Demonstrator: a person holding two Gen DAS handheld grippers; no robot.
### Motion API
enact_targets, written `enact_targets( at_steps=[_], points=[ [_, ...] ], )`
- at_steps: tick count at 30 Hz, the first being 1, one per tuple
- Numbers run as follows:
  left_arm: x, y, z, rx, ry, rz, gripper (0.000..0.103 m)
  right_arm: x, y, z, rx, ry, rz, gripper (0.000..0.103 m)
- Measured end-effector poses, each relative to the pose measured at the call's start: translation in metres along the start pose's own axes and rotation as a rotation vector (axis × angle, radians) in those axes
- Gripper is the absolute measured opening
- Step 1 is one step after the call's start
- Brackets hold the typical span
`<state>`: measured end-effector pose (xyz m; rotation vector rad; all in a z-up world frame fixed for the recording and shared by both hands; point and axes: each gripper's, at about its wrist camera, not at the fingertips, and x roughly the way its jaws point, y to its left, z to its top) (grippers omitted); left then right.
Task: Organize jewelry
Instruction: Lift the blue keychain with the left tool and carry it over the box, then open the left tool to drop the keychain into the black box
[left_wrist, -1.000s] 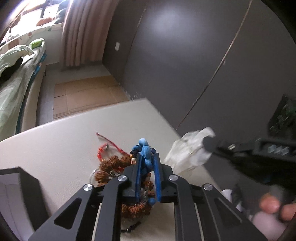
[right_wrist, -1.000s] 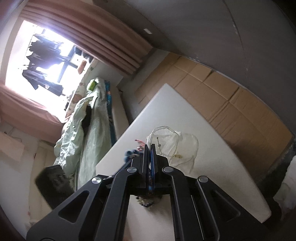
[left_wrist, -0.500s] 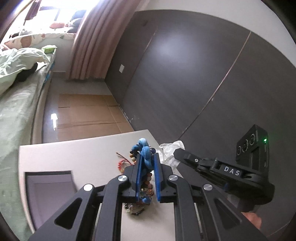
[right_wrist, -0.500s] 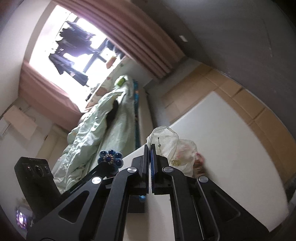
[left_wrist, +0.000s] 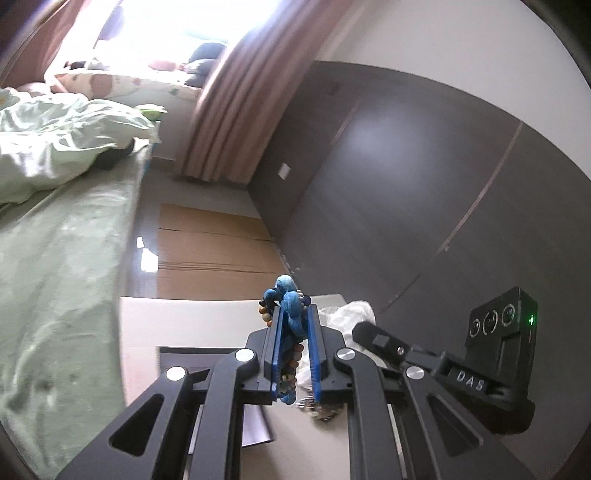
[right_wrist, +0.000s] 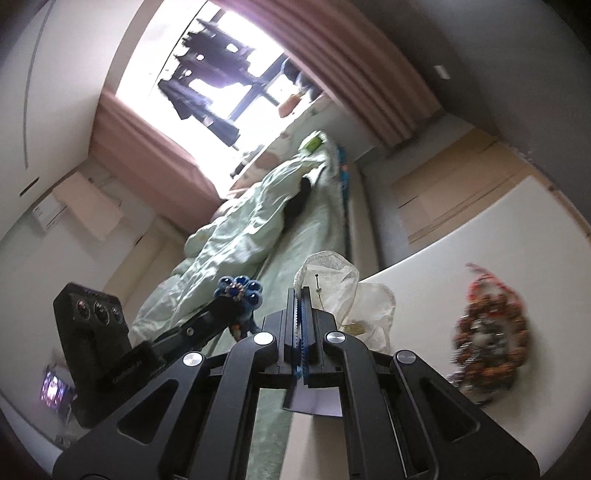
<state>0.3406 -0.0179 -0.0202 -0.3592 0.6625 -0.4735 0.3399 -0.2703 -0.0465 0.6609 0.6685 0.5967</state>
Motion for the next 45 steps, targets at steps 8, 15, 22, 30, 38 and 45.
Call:
enact_targets(
  at_steps=[8, 15, 22, 30, 38, 45],
  points=[
    [-0.024, 0.039, 0.003, -0.063, -0.02, 0.044, 0.01, 0.055, 0.012, -0.021, -0.021, 0.145, -0.011, 0.004],
    [-0.012, 0.046, -0.001, -0.084, 0.027, 0.054, 0.01, 0.062, -0.008, -0.025, 0.042, 0.218, -0.06, 0.02],
    [0.014, 0.039, -0.013, -0.072, 0.094, 0.076, 0.011, 0.032, -0.02, -0.014, 0.036, 0.125, -0.088, 0.086],
    [0.034, 0.023, -0.037, -0.006, 0.138, 0.16, 0.064, 0.001, -0.024, -0.013, -0.001, 0.084, -0.194, 0.086],
    [0.014, 0.008, -0.054, 0.02, 0.067, 0.222, 0.092, -0.03, -0.043, -0.017, 0.032, 0.079, -0.286, 0.086],
    [0.022, -0.025, -0.063, 0.078, 0.091, 0.187, 0.083, -0.056, -0.075, -0.002, 0.088, 0.069, -0.392, 0.085]
  ],
)
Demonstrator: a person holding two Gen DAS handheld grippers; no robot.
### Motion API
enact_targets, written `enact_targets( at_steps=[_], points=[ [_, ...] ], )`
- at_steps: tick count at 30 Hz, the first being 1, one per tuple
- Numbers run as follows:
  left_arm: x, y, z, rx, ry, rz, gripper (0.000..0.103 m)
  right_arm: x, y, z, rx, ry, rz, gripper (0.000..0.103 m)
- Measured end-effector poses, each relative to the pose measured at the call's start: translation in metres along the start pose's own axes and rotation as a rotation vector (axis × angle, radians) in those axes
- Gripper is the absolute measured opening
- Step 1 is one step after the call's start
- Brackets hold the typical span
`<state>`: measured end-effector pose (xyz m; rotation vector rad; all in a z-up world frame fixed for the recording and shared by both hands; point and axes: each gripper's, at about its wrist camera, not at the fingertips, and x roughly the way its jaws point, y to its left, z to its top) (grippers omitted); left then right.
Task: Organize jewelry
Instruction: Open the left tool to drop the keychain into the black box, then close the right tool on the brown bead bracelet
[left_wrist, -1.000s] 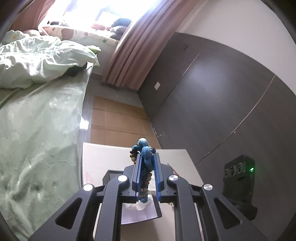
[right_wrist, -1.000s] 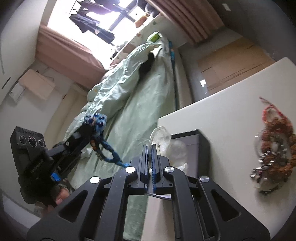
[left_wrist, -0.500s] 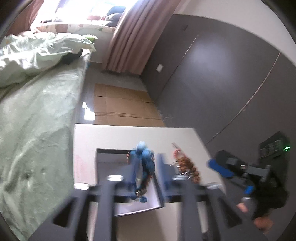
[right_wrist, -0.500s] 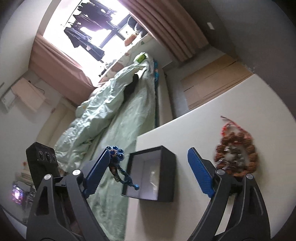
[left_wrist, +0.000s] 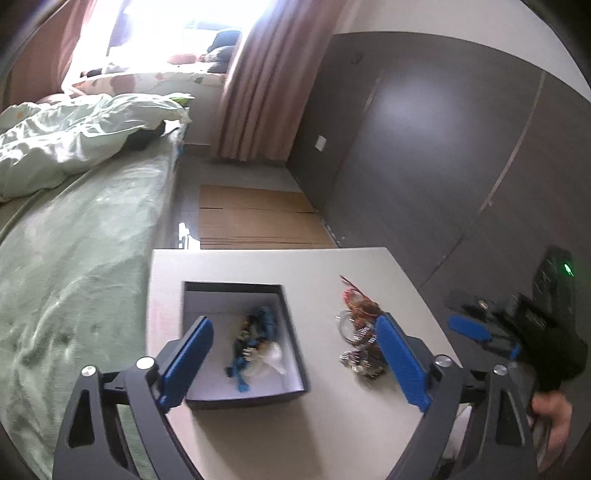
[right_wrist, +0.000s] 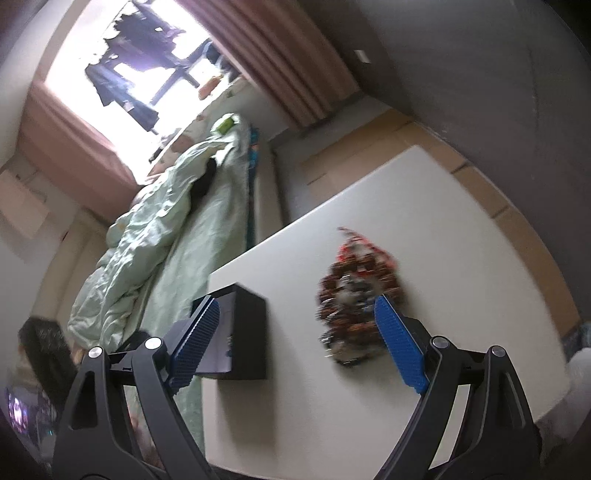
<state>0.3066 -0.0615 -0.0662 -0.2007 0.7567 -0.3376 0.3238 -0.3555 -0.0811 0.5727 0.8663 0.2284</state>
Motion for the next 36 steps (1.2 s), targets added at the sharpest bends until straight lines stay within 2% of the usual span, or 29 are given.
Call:
enact_targets(
  at_steps=[2, 5, 8, 9, 12, 16, 18, 20, 23, 28, 33, 34, 36],
  points=[
    [0.003, -0.011, 0.0, 0.021, 0.008, -0.016, 0.079, 0.003, -0.005, 0.007, 0.001, 0.032, -0.035, 0.083],
    [0.011, -0.022, -0.002, 0.042, 0.023, -0.04, 0.071, 0.012, -0.012, 0.019, 0.018, 0.107, -0.069, 0.07],
    [0.023, -0.03, -0.003, 0.045, 0.052, -0.073, 0.064, 0.015, -0.023, 0.017, 0.019, 0.109, -0.046, 0.063],
    [0.028, -0.034, -0.004, 0.047, 0.064, -0.084, 0.062, 0.017, -0.028, 0.014, 0.021, 0.114, -0.042, 0.057],
    [0.047, -0.043, -0.002, 0.06, 0.106, -0.111, 0.053, 0.032, -0.057, 0.007, 0.132, 0.202, -0.03, 0.042],
    [0.075, -0.058, 0.006, 0.077, 0.175, -0.139, 0.043, 0.027, -0.067, 0.013, 0.147, 0.204, -0.055, 0.042],
    [0.089, -0.067, 0.01, 0.099, 0.211, -0.151, 0.042, 0.028, -0.07, 0.016, 0.154, 0.216, -0.047, 0.042],
    [0.095, -0.072, 0.012, 0.124, 0.215, -0.157, 0.041, 0.034, -0.074, 0.017, 0.161, 0.237, -0.05, 0.042],
    [0.104, -0.068, 0.01, 0.109, 0.234, -0.164, 0.041, 0.046, -0.076, 0.019, 0.163, 0.265, -0.071, 0.042],
    [0.113, -0.059, 0.012, 0.087, 0.225, -0.153, 0.041, 0.064, -0.068, 0.019, 0.112, 0.293, -0.091, 0.042],
    [0.114, -0.055, 0.011, 0.09, 0.215, -0.138, 0.041, 0.086, -0.063, 0.013, 0.066, 0.315, -0.153, 0.042],
    [0.114, -0.056, 0.011, 0.092, 0.212, -0.138, 0.041, 0.087, -0.059, 0.014, 0.037, 0.312, -0.175, 0.04],
    [0.113, -0.056, 0.01, 0.093, 0.208, -0.137, 0.041, 0.091, -0.055, 0.012, 0.006, 0.316, -0.176, 0.019]
  ],
)
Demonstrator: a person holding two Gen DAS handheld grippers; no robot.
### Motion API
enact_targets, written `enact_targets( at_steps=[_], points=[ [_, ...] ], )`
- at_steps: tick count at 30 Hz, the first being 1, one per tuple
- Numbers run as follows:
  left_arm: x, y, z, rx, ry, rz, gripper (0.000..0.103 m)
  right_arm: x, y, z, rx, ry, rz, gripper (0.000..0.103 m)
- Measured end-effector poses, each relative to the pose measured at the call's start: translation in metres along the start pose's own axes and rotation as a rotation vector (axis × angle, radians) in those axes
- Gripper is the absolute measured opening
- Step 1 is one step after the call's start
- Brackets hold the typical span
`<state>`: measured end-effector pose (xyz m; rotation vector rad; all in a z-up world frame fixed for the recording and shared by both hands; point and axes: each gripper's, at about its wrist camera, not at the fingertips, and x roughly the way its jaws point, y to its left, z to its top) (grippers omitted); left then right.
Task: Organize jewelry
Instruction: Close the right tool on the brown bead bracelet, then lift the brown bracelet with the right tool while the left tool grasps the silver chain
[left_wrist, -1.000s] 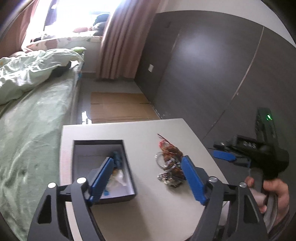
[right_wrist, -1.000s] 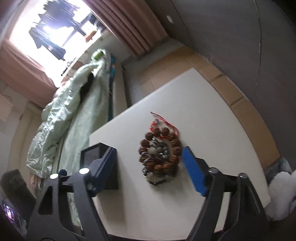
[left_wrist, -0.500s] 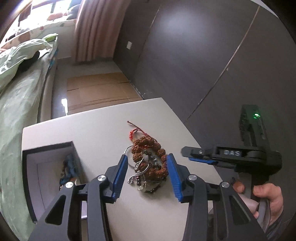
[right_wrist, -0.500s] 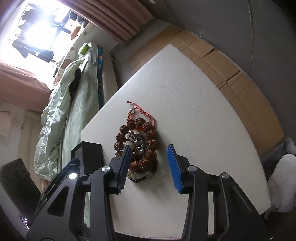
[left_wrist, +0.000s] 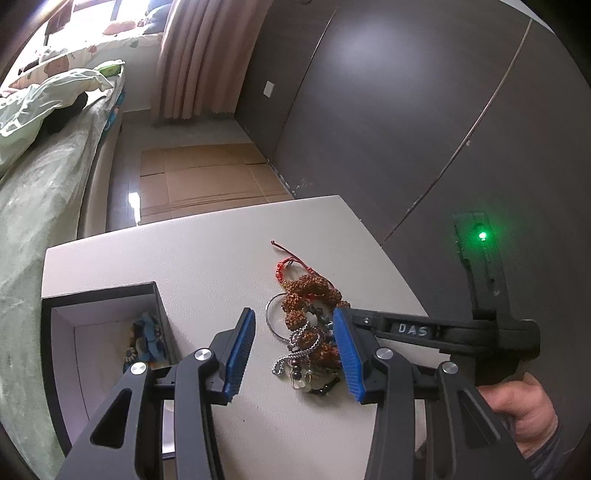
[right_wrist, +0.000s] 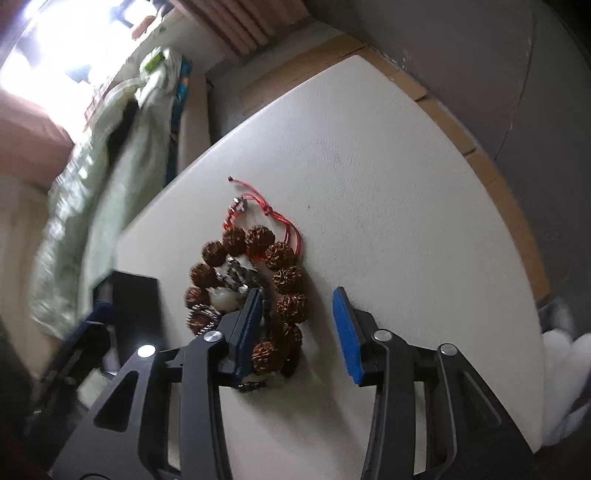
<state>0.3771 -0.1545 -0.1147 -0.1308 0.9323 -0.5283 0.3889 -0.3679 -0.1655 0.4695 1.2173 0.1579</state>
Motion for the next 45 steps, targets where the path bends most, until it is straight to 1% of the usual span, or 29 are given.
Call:
enact_targets(
  at_steps=[1, 3, 4, 7, 12, 16, 20, 27, 33, 37, 40, 42, 43, 45],
  points=[
    [0.0, 0.0, -0.001, -0.001, -0.001, 0.002, 0.041, 0.002, -0.002, -0.001, 0.01, 0.005, 0.013, 0.019],
    [0.0, 0.0, -0.003, -0.002, -0.001, 0.005, 0.041, -0.003, -0.004, -0.001, 0.008, -0.017, 0.03, 0.018],
    [-0.001, 0.0, -0.004, -0.002, -0.002, 0.008, 0.041, -0.01, -0.002, -0.001, 0.004, -0.036, 0.055, 0.018],
    [-0.005, -0.001, -0.007, 0.003, -0.015, 0.019, 0.041, -0.038, 0.003, -0.003, -0.013, -0.096, 0.149, 0.018],
    [-0.013, 0.002, -0.007, -0.019, -0.04, 0.025, 0.041, -0.084, 0.017, -0.016, -0.066, -0.187, 0.275, 0.018],
    [-0.012, 0.001, -0.008, -0.028, -0.042, 0.026, 0.041, -0.105, 0.019, -0.024, -0.067, -0.228, 0.338, 0.018],
    [-0.008, -0.006, -0.013, -0.011, -0.035, 0.021, 0.041, -0.119, 0.014, -0.021, -0.05, -0.259, 0.372, 0.018],
    [0.01, -0.02, -0.019, 0.028, -0.001, 0.018, 0.041, -0.146, -0.008, -0.019, 0.003, -0.328, 0.438, 0.018],
    [0.027, -0.029, -0.021, 0.044, 0.02, 0.024, 0.041, -0.161, -0.02, -0.015, 0.032, -0.359, 0.471, 0.018],
    [0.034, -0.041, -0.024, 0.099, 0.022, -0.012, 0.041, -0.167, -0.026, -0.013, 0.05, -0.372, 0.507, 0.018],
    [0.042, -0.059, -0.03, 0.164, 0.038, -0.032, 0.043, -0.173, -0.029, -0.013, 0.049, -0.383, 0.522, 0.018],
    [0.049, -0.07, -0.035, 0.215, 0.054, -0.016, 0.047, -0.176, -0.031, -0.013, 0.05, -0.387, 0.529, 0.018],
    [0.053, -0.074, -0.037, 0.229, 0.059, -0.009, 0.052, -0.177, -0.032, -0.014, 0.052, -0.388, 0.537, 0.018],
    [0.062, -0.077, -0.039, 0.235, 0.062, 0.002, 0.053, -0.18, -0.033, -0.015, 0.052, -0.39, 0.549, 0.018]
  ],
)
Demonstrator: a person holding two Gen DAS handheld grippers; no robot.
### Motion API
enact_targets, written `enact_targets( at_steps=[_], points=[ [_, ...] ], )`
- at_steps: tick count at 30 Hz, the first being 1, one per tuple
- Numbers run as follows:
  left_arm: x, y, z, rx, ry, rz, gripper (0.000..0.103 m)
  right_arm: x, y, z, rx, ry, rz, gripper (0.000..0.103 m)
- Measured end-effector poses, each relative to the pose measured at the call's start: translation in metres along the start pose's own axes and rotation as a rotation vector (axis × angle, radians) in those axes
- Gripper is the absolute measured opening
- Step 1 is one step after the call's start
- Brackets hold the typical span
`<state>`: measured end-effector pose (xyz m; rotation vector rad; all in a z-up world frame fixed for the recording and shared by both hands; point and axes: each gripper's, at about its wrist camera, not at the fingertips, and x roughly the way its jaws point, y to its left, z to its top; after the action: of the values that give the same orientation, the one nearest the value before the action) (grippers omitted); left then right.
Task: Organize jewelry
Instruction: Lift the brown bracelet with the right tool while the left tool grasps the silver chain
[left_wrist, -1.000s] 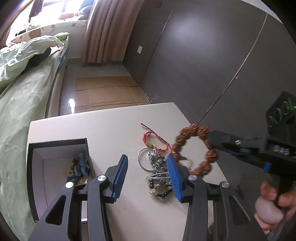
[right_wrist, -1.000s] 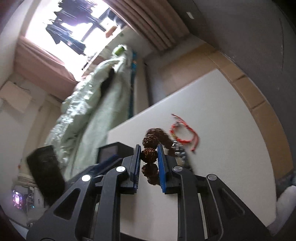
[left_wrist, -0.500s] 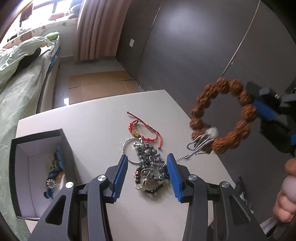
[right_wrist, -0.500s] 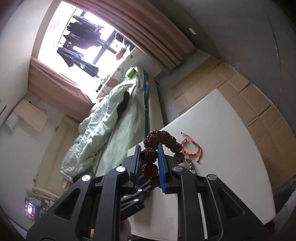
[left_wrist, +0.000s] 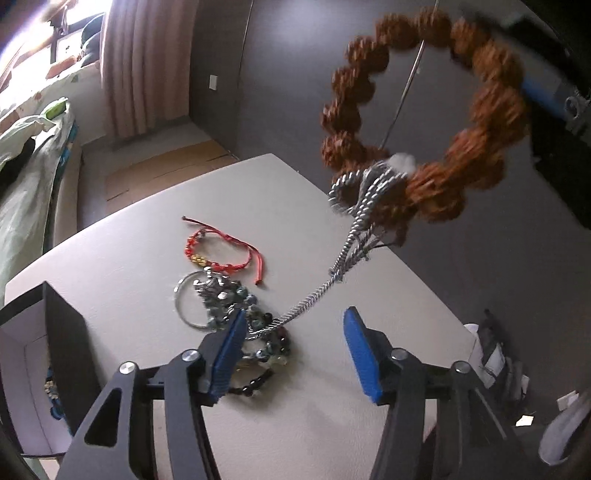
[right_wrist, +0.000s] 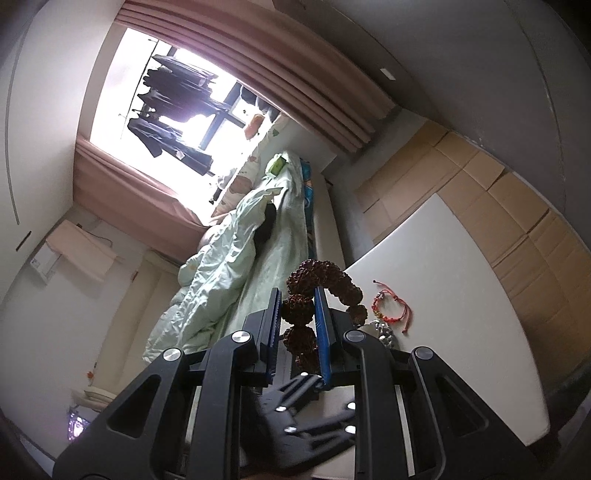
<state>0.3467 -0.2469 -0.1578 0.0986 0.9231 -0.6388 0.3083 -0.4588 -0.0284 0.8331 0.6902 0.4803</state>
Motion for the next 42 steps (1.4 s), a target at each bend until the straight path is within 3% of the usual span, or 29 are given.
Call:
enact_targets(
  at_steps=[3, 4, 5, 7, 8, 13, 22, 34, 42],
  points=[
    [0.009, 0.004, 0.002, -0.022, -0.013, 0.009, 0.051, -0.003, 0.001, 0.0, -0.001, -0.001, 0.016, 0.018],
    [0.01, 0.005, 0.002, -0.029, -0.016, 0.007, 0.046, -0.004, 0.0, 0.0, 0.0, 0.0, 0.021, 0.018],
    [0.013, 0.007, 0.002, -0.034, -0.015, -0.002, 0.029, -0.005, 0.001, 0.0, 0.0, 0.0, 0.028, 0.018],
    [0.016, 0.01, 0.002, -0.043, 0.003, -0.011, 0.005, -0.006, 0.002, 0.0, -0.002, -0.006, 0.032, 0.018],
    [0.015, 0.013, 0.002, -0.051, 0.0, -0.01, 0.001, -0.006, 0.003, 0.0, -0.003, -0.009, 0.033, 0.018],
    [-0.015, 0.022, 0.006, -0.074, -0.07, -0.016, 0.0, -0.009, 0.005, 0.002, 0.002, -0.028, 0.042, 0.018],
    [-0.109, 0.042, 0.035, -0.108, -0.241, 0.029, 0.0, -0.004, 0.014, 0.002, 0.007, -0.037, 0.088, 0.018],
    [-0.215, 0.04, 0.066, -0.047, -0.361, 0.159, 0.0, 0.017, 0.038, -0.008, -0.013, 0.01, 0.145, 0.018],
    [-0.266, 0.052, 0.062, -0.041, -0.393, 0.24, 0.0, 0.055, 0.06, -0.024, -0.042, 0.086, 0.183, 0.018]
  ],
)
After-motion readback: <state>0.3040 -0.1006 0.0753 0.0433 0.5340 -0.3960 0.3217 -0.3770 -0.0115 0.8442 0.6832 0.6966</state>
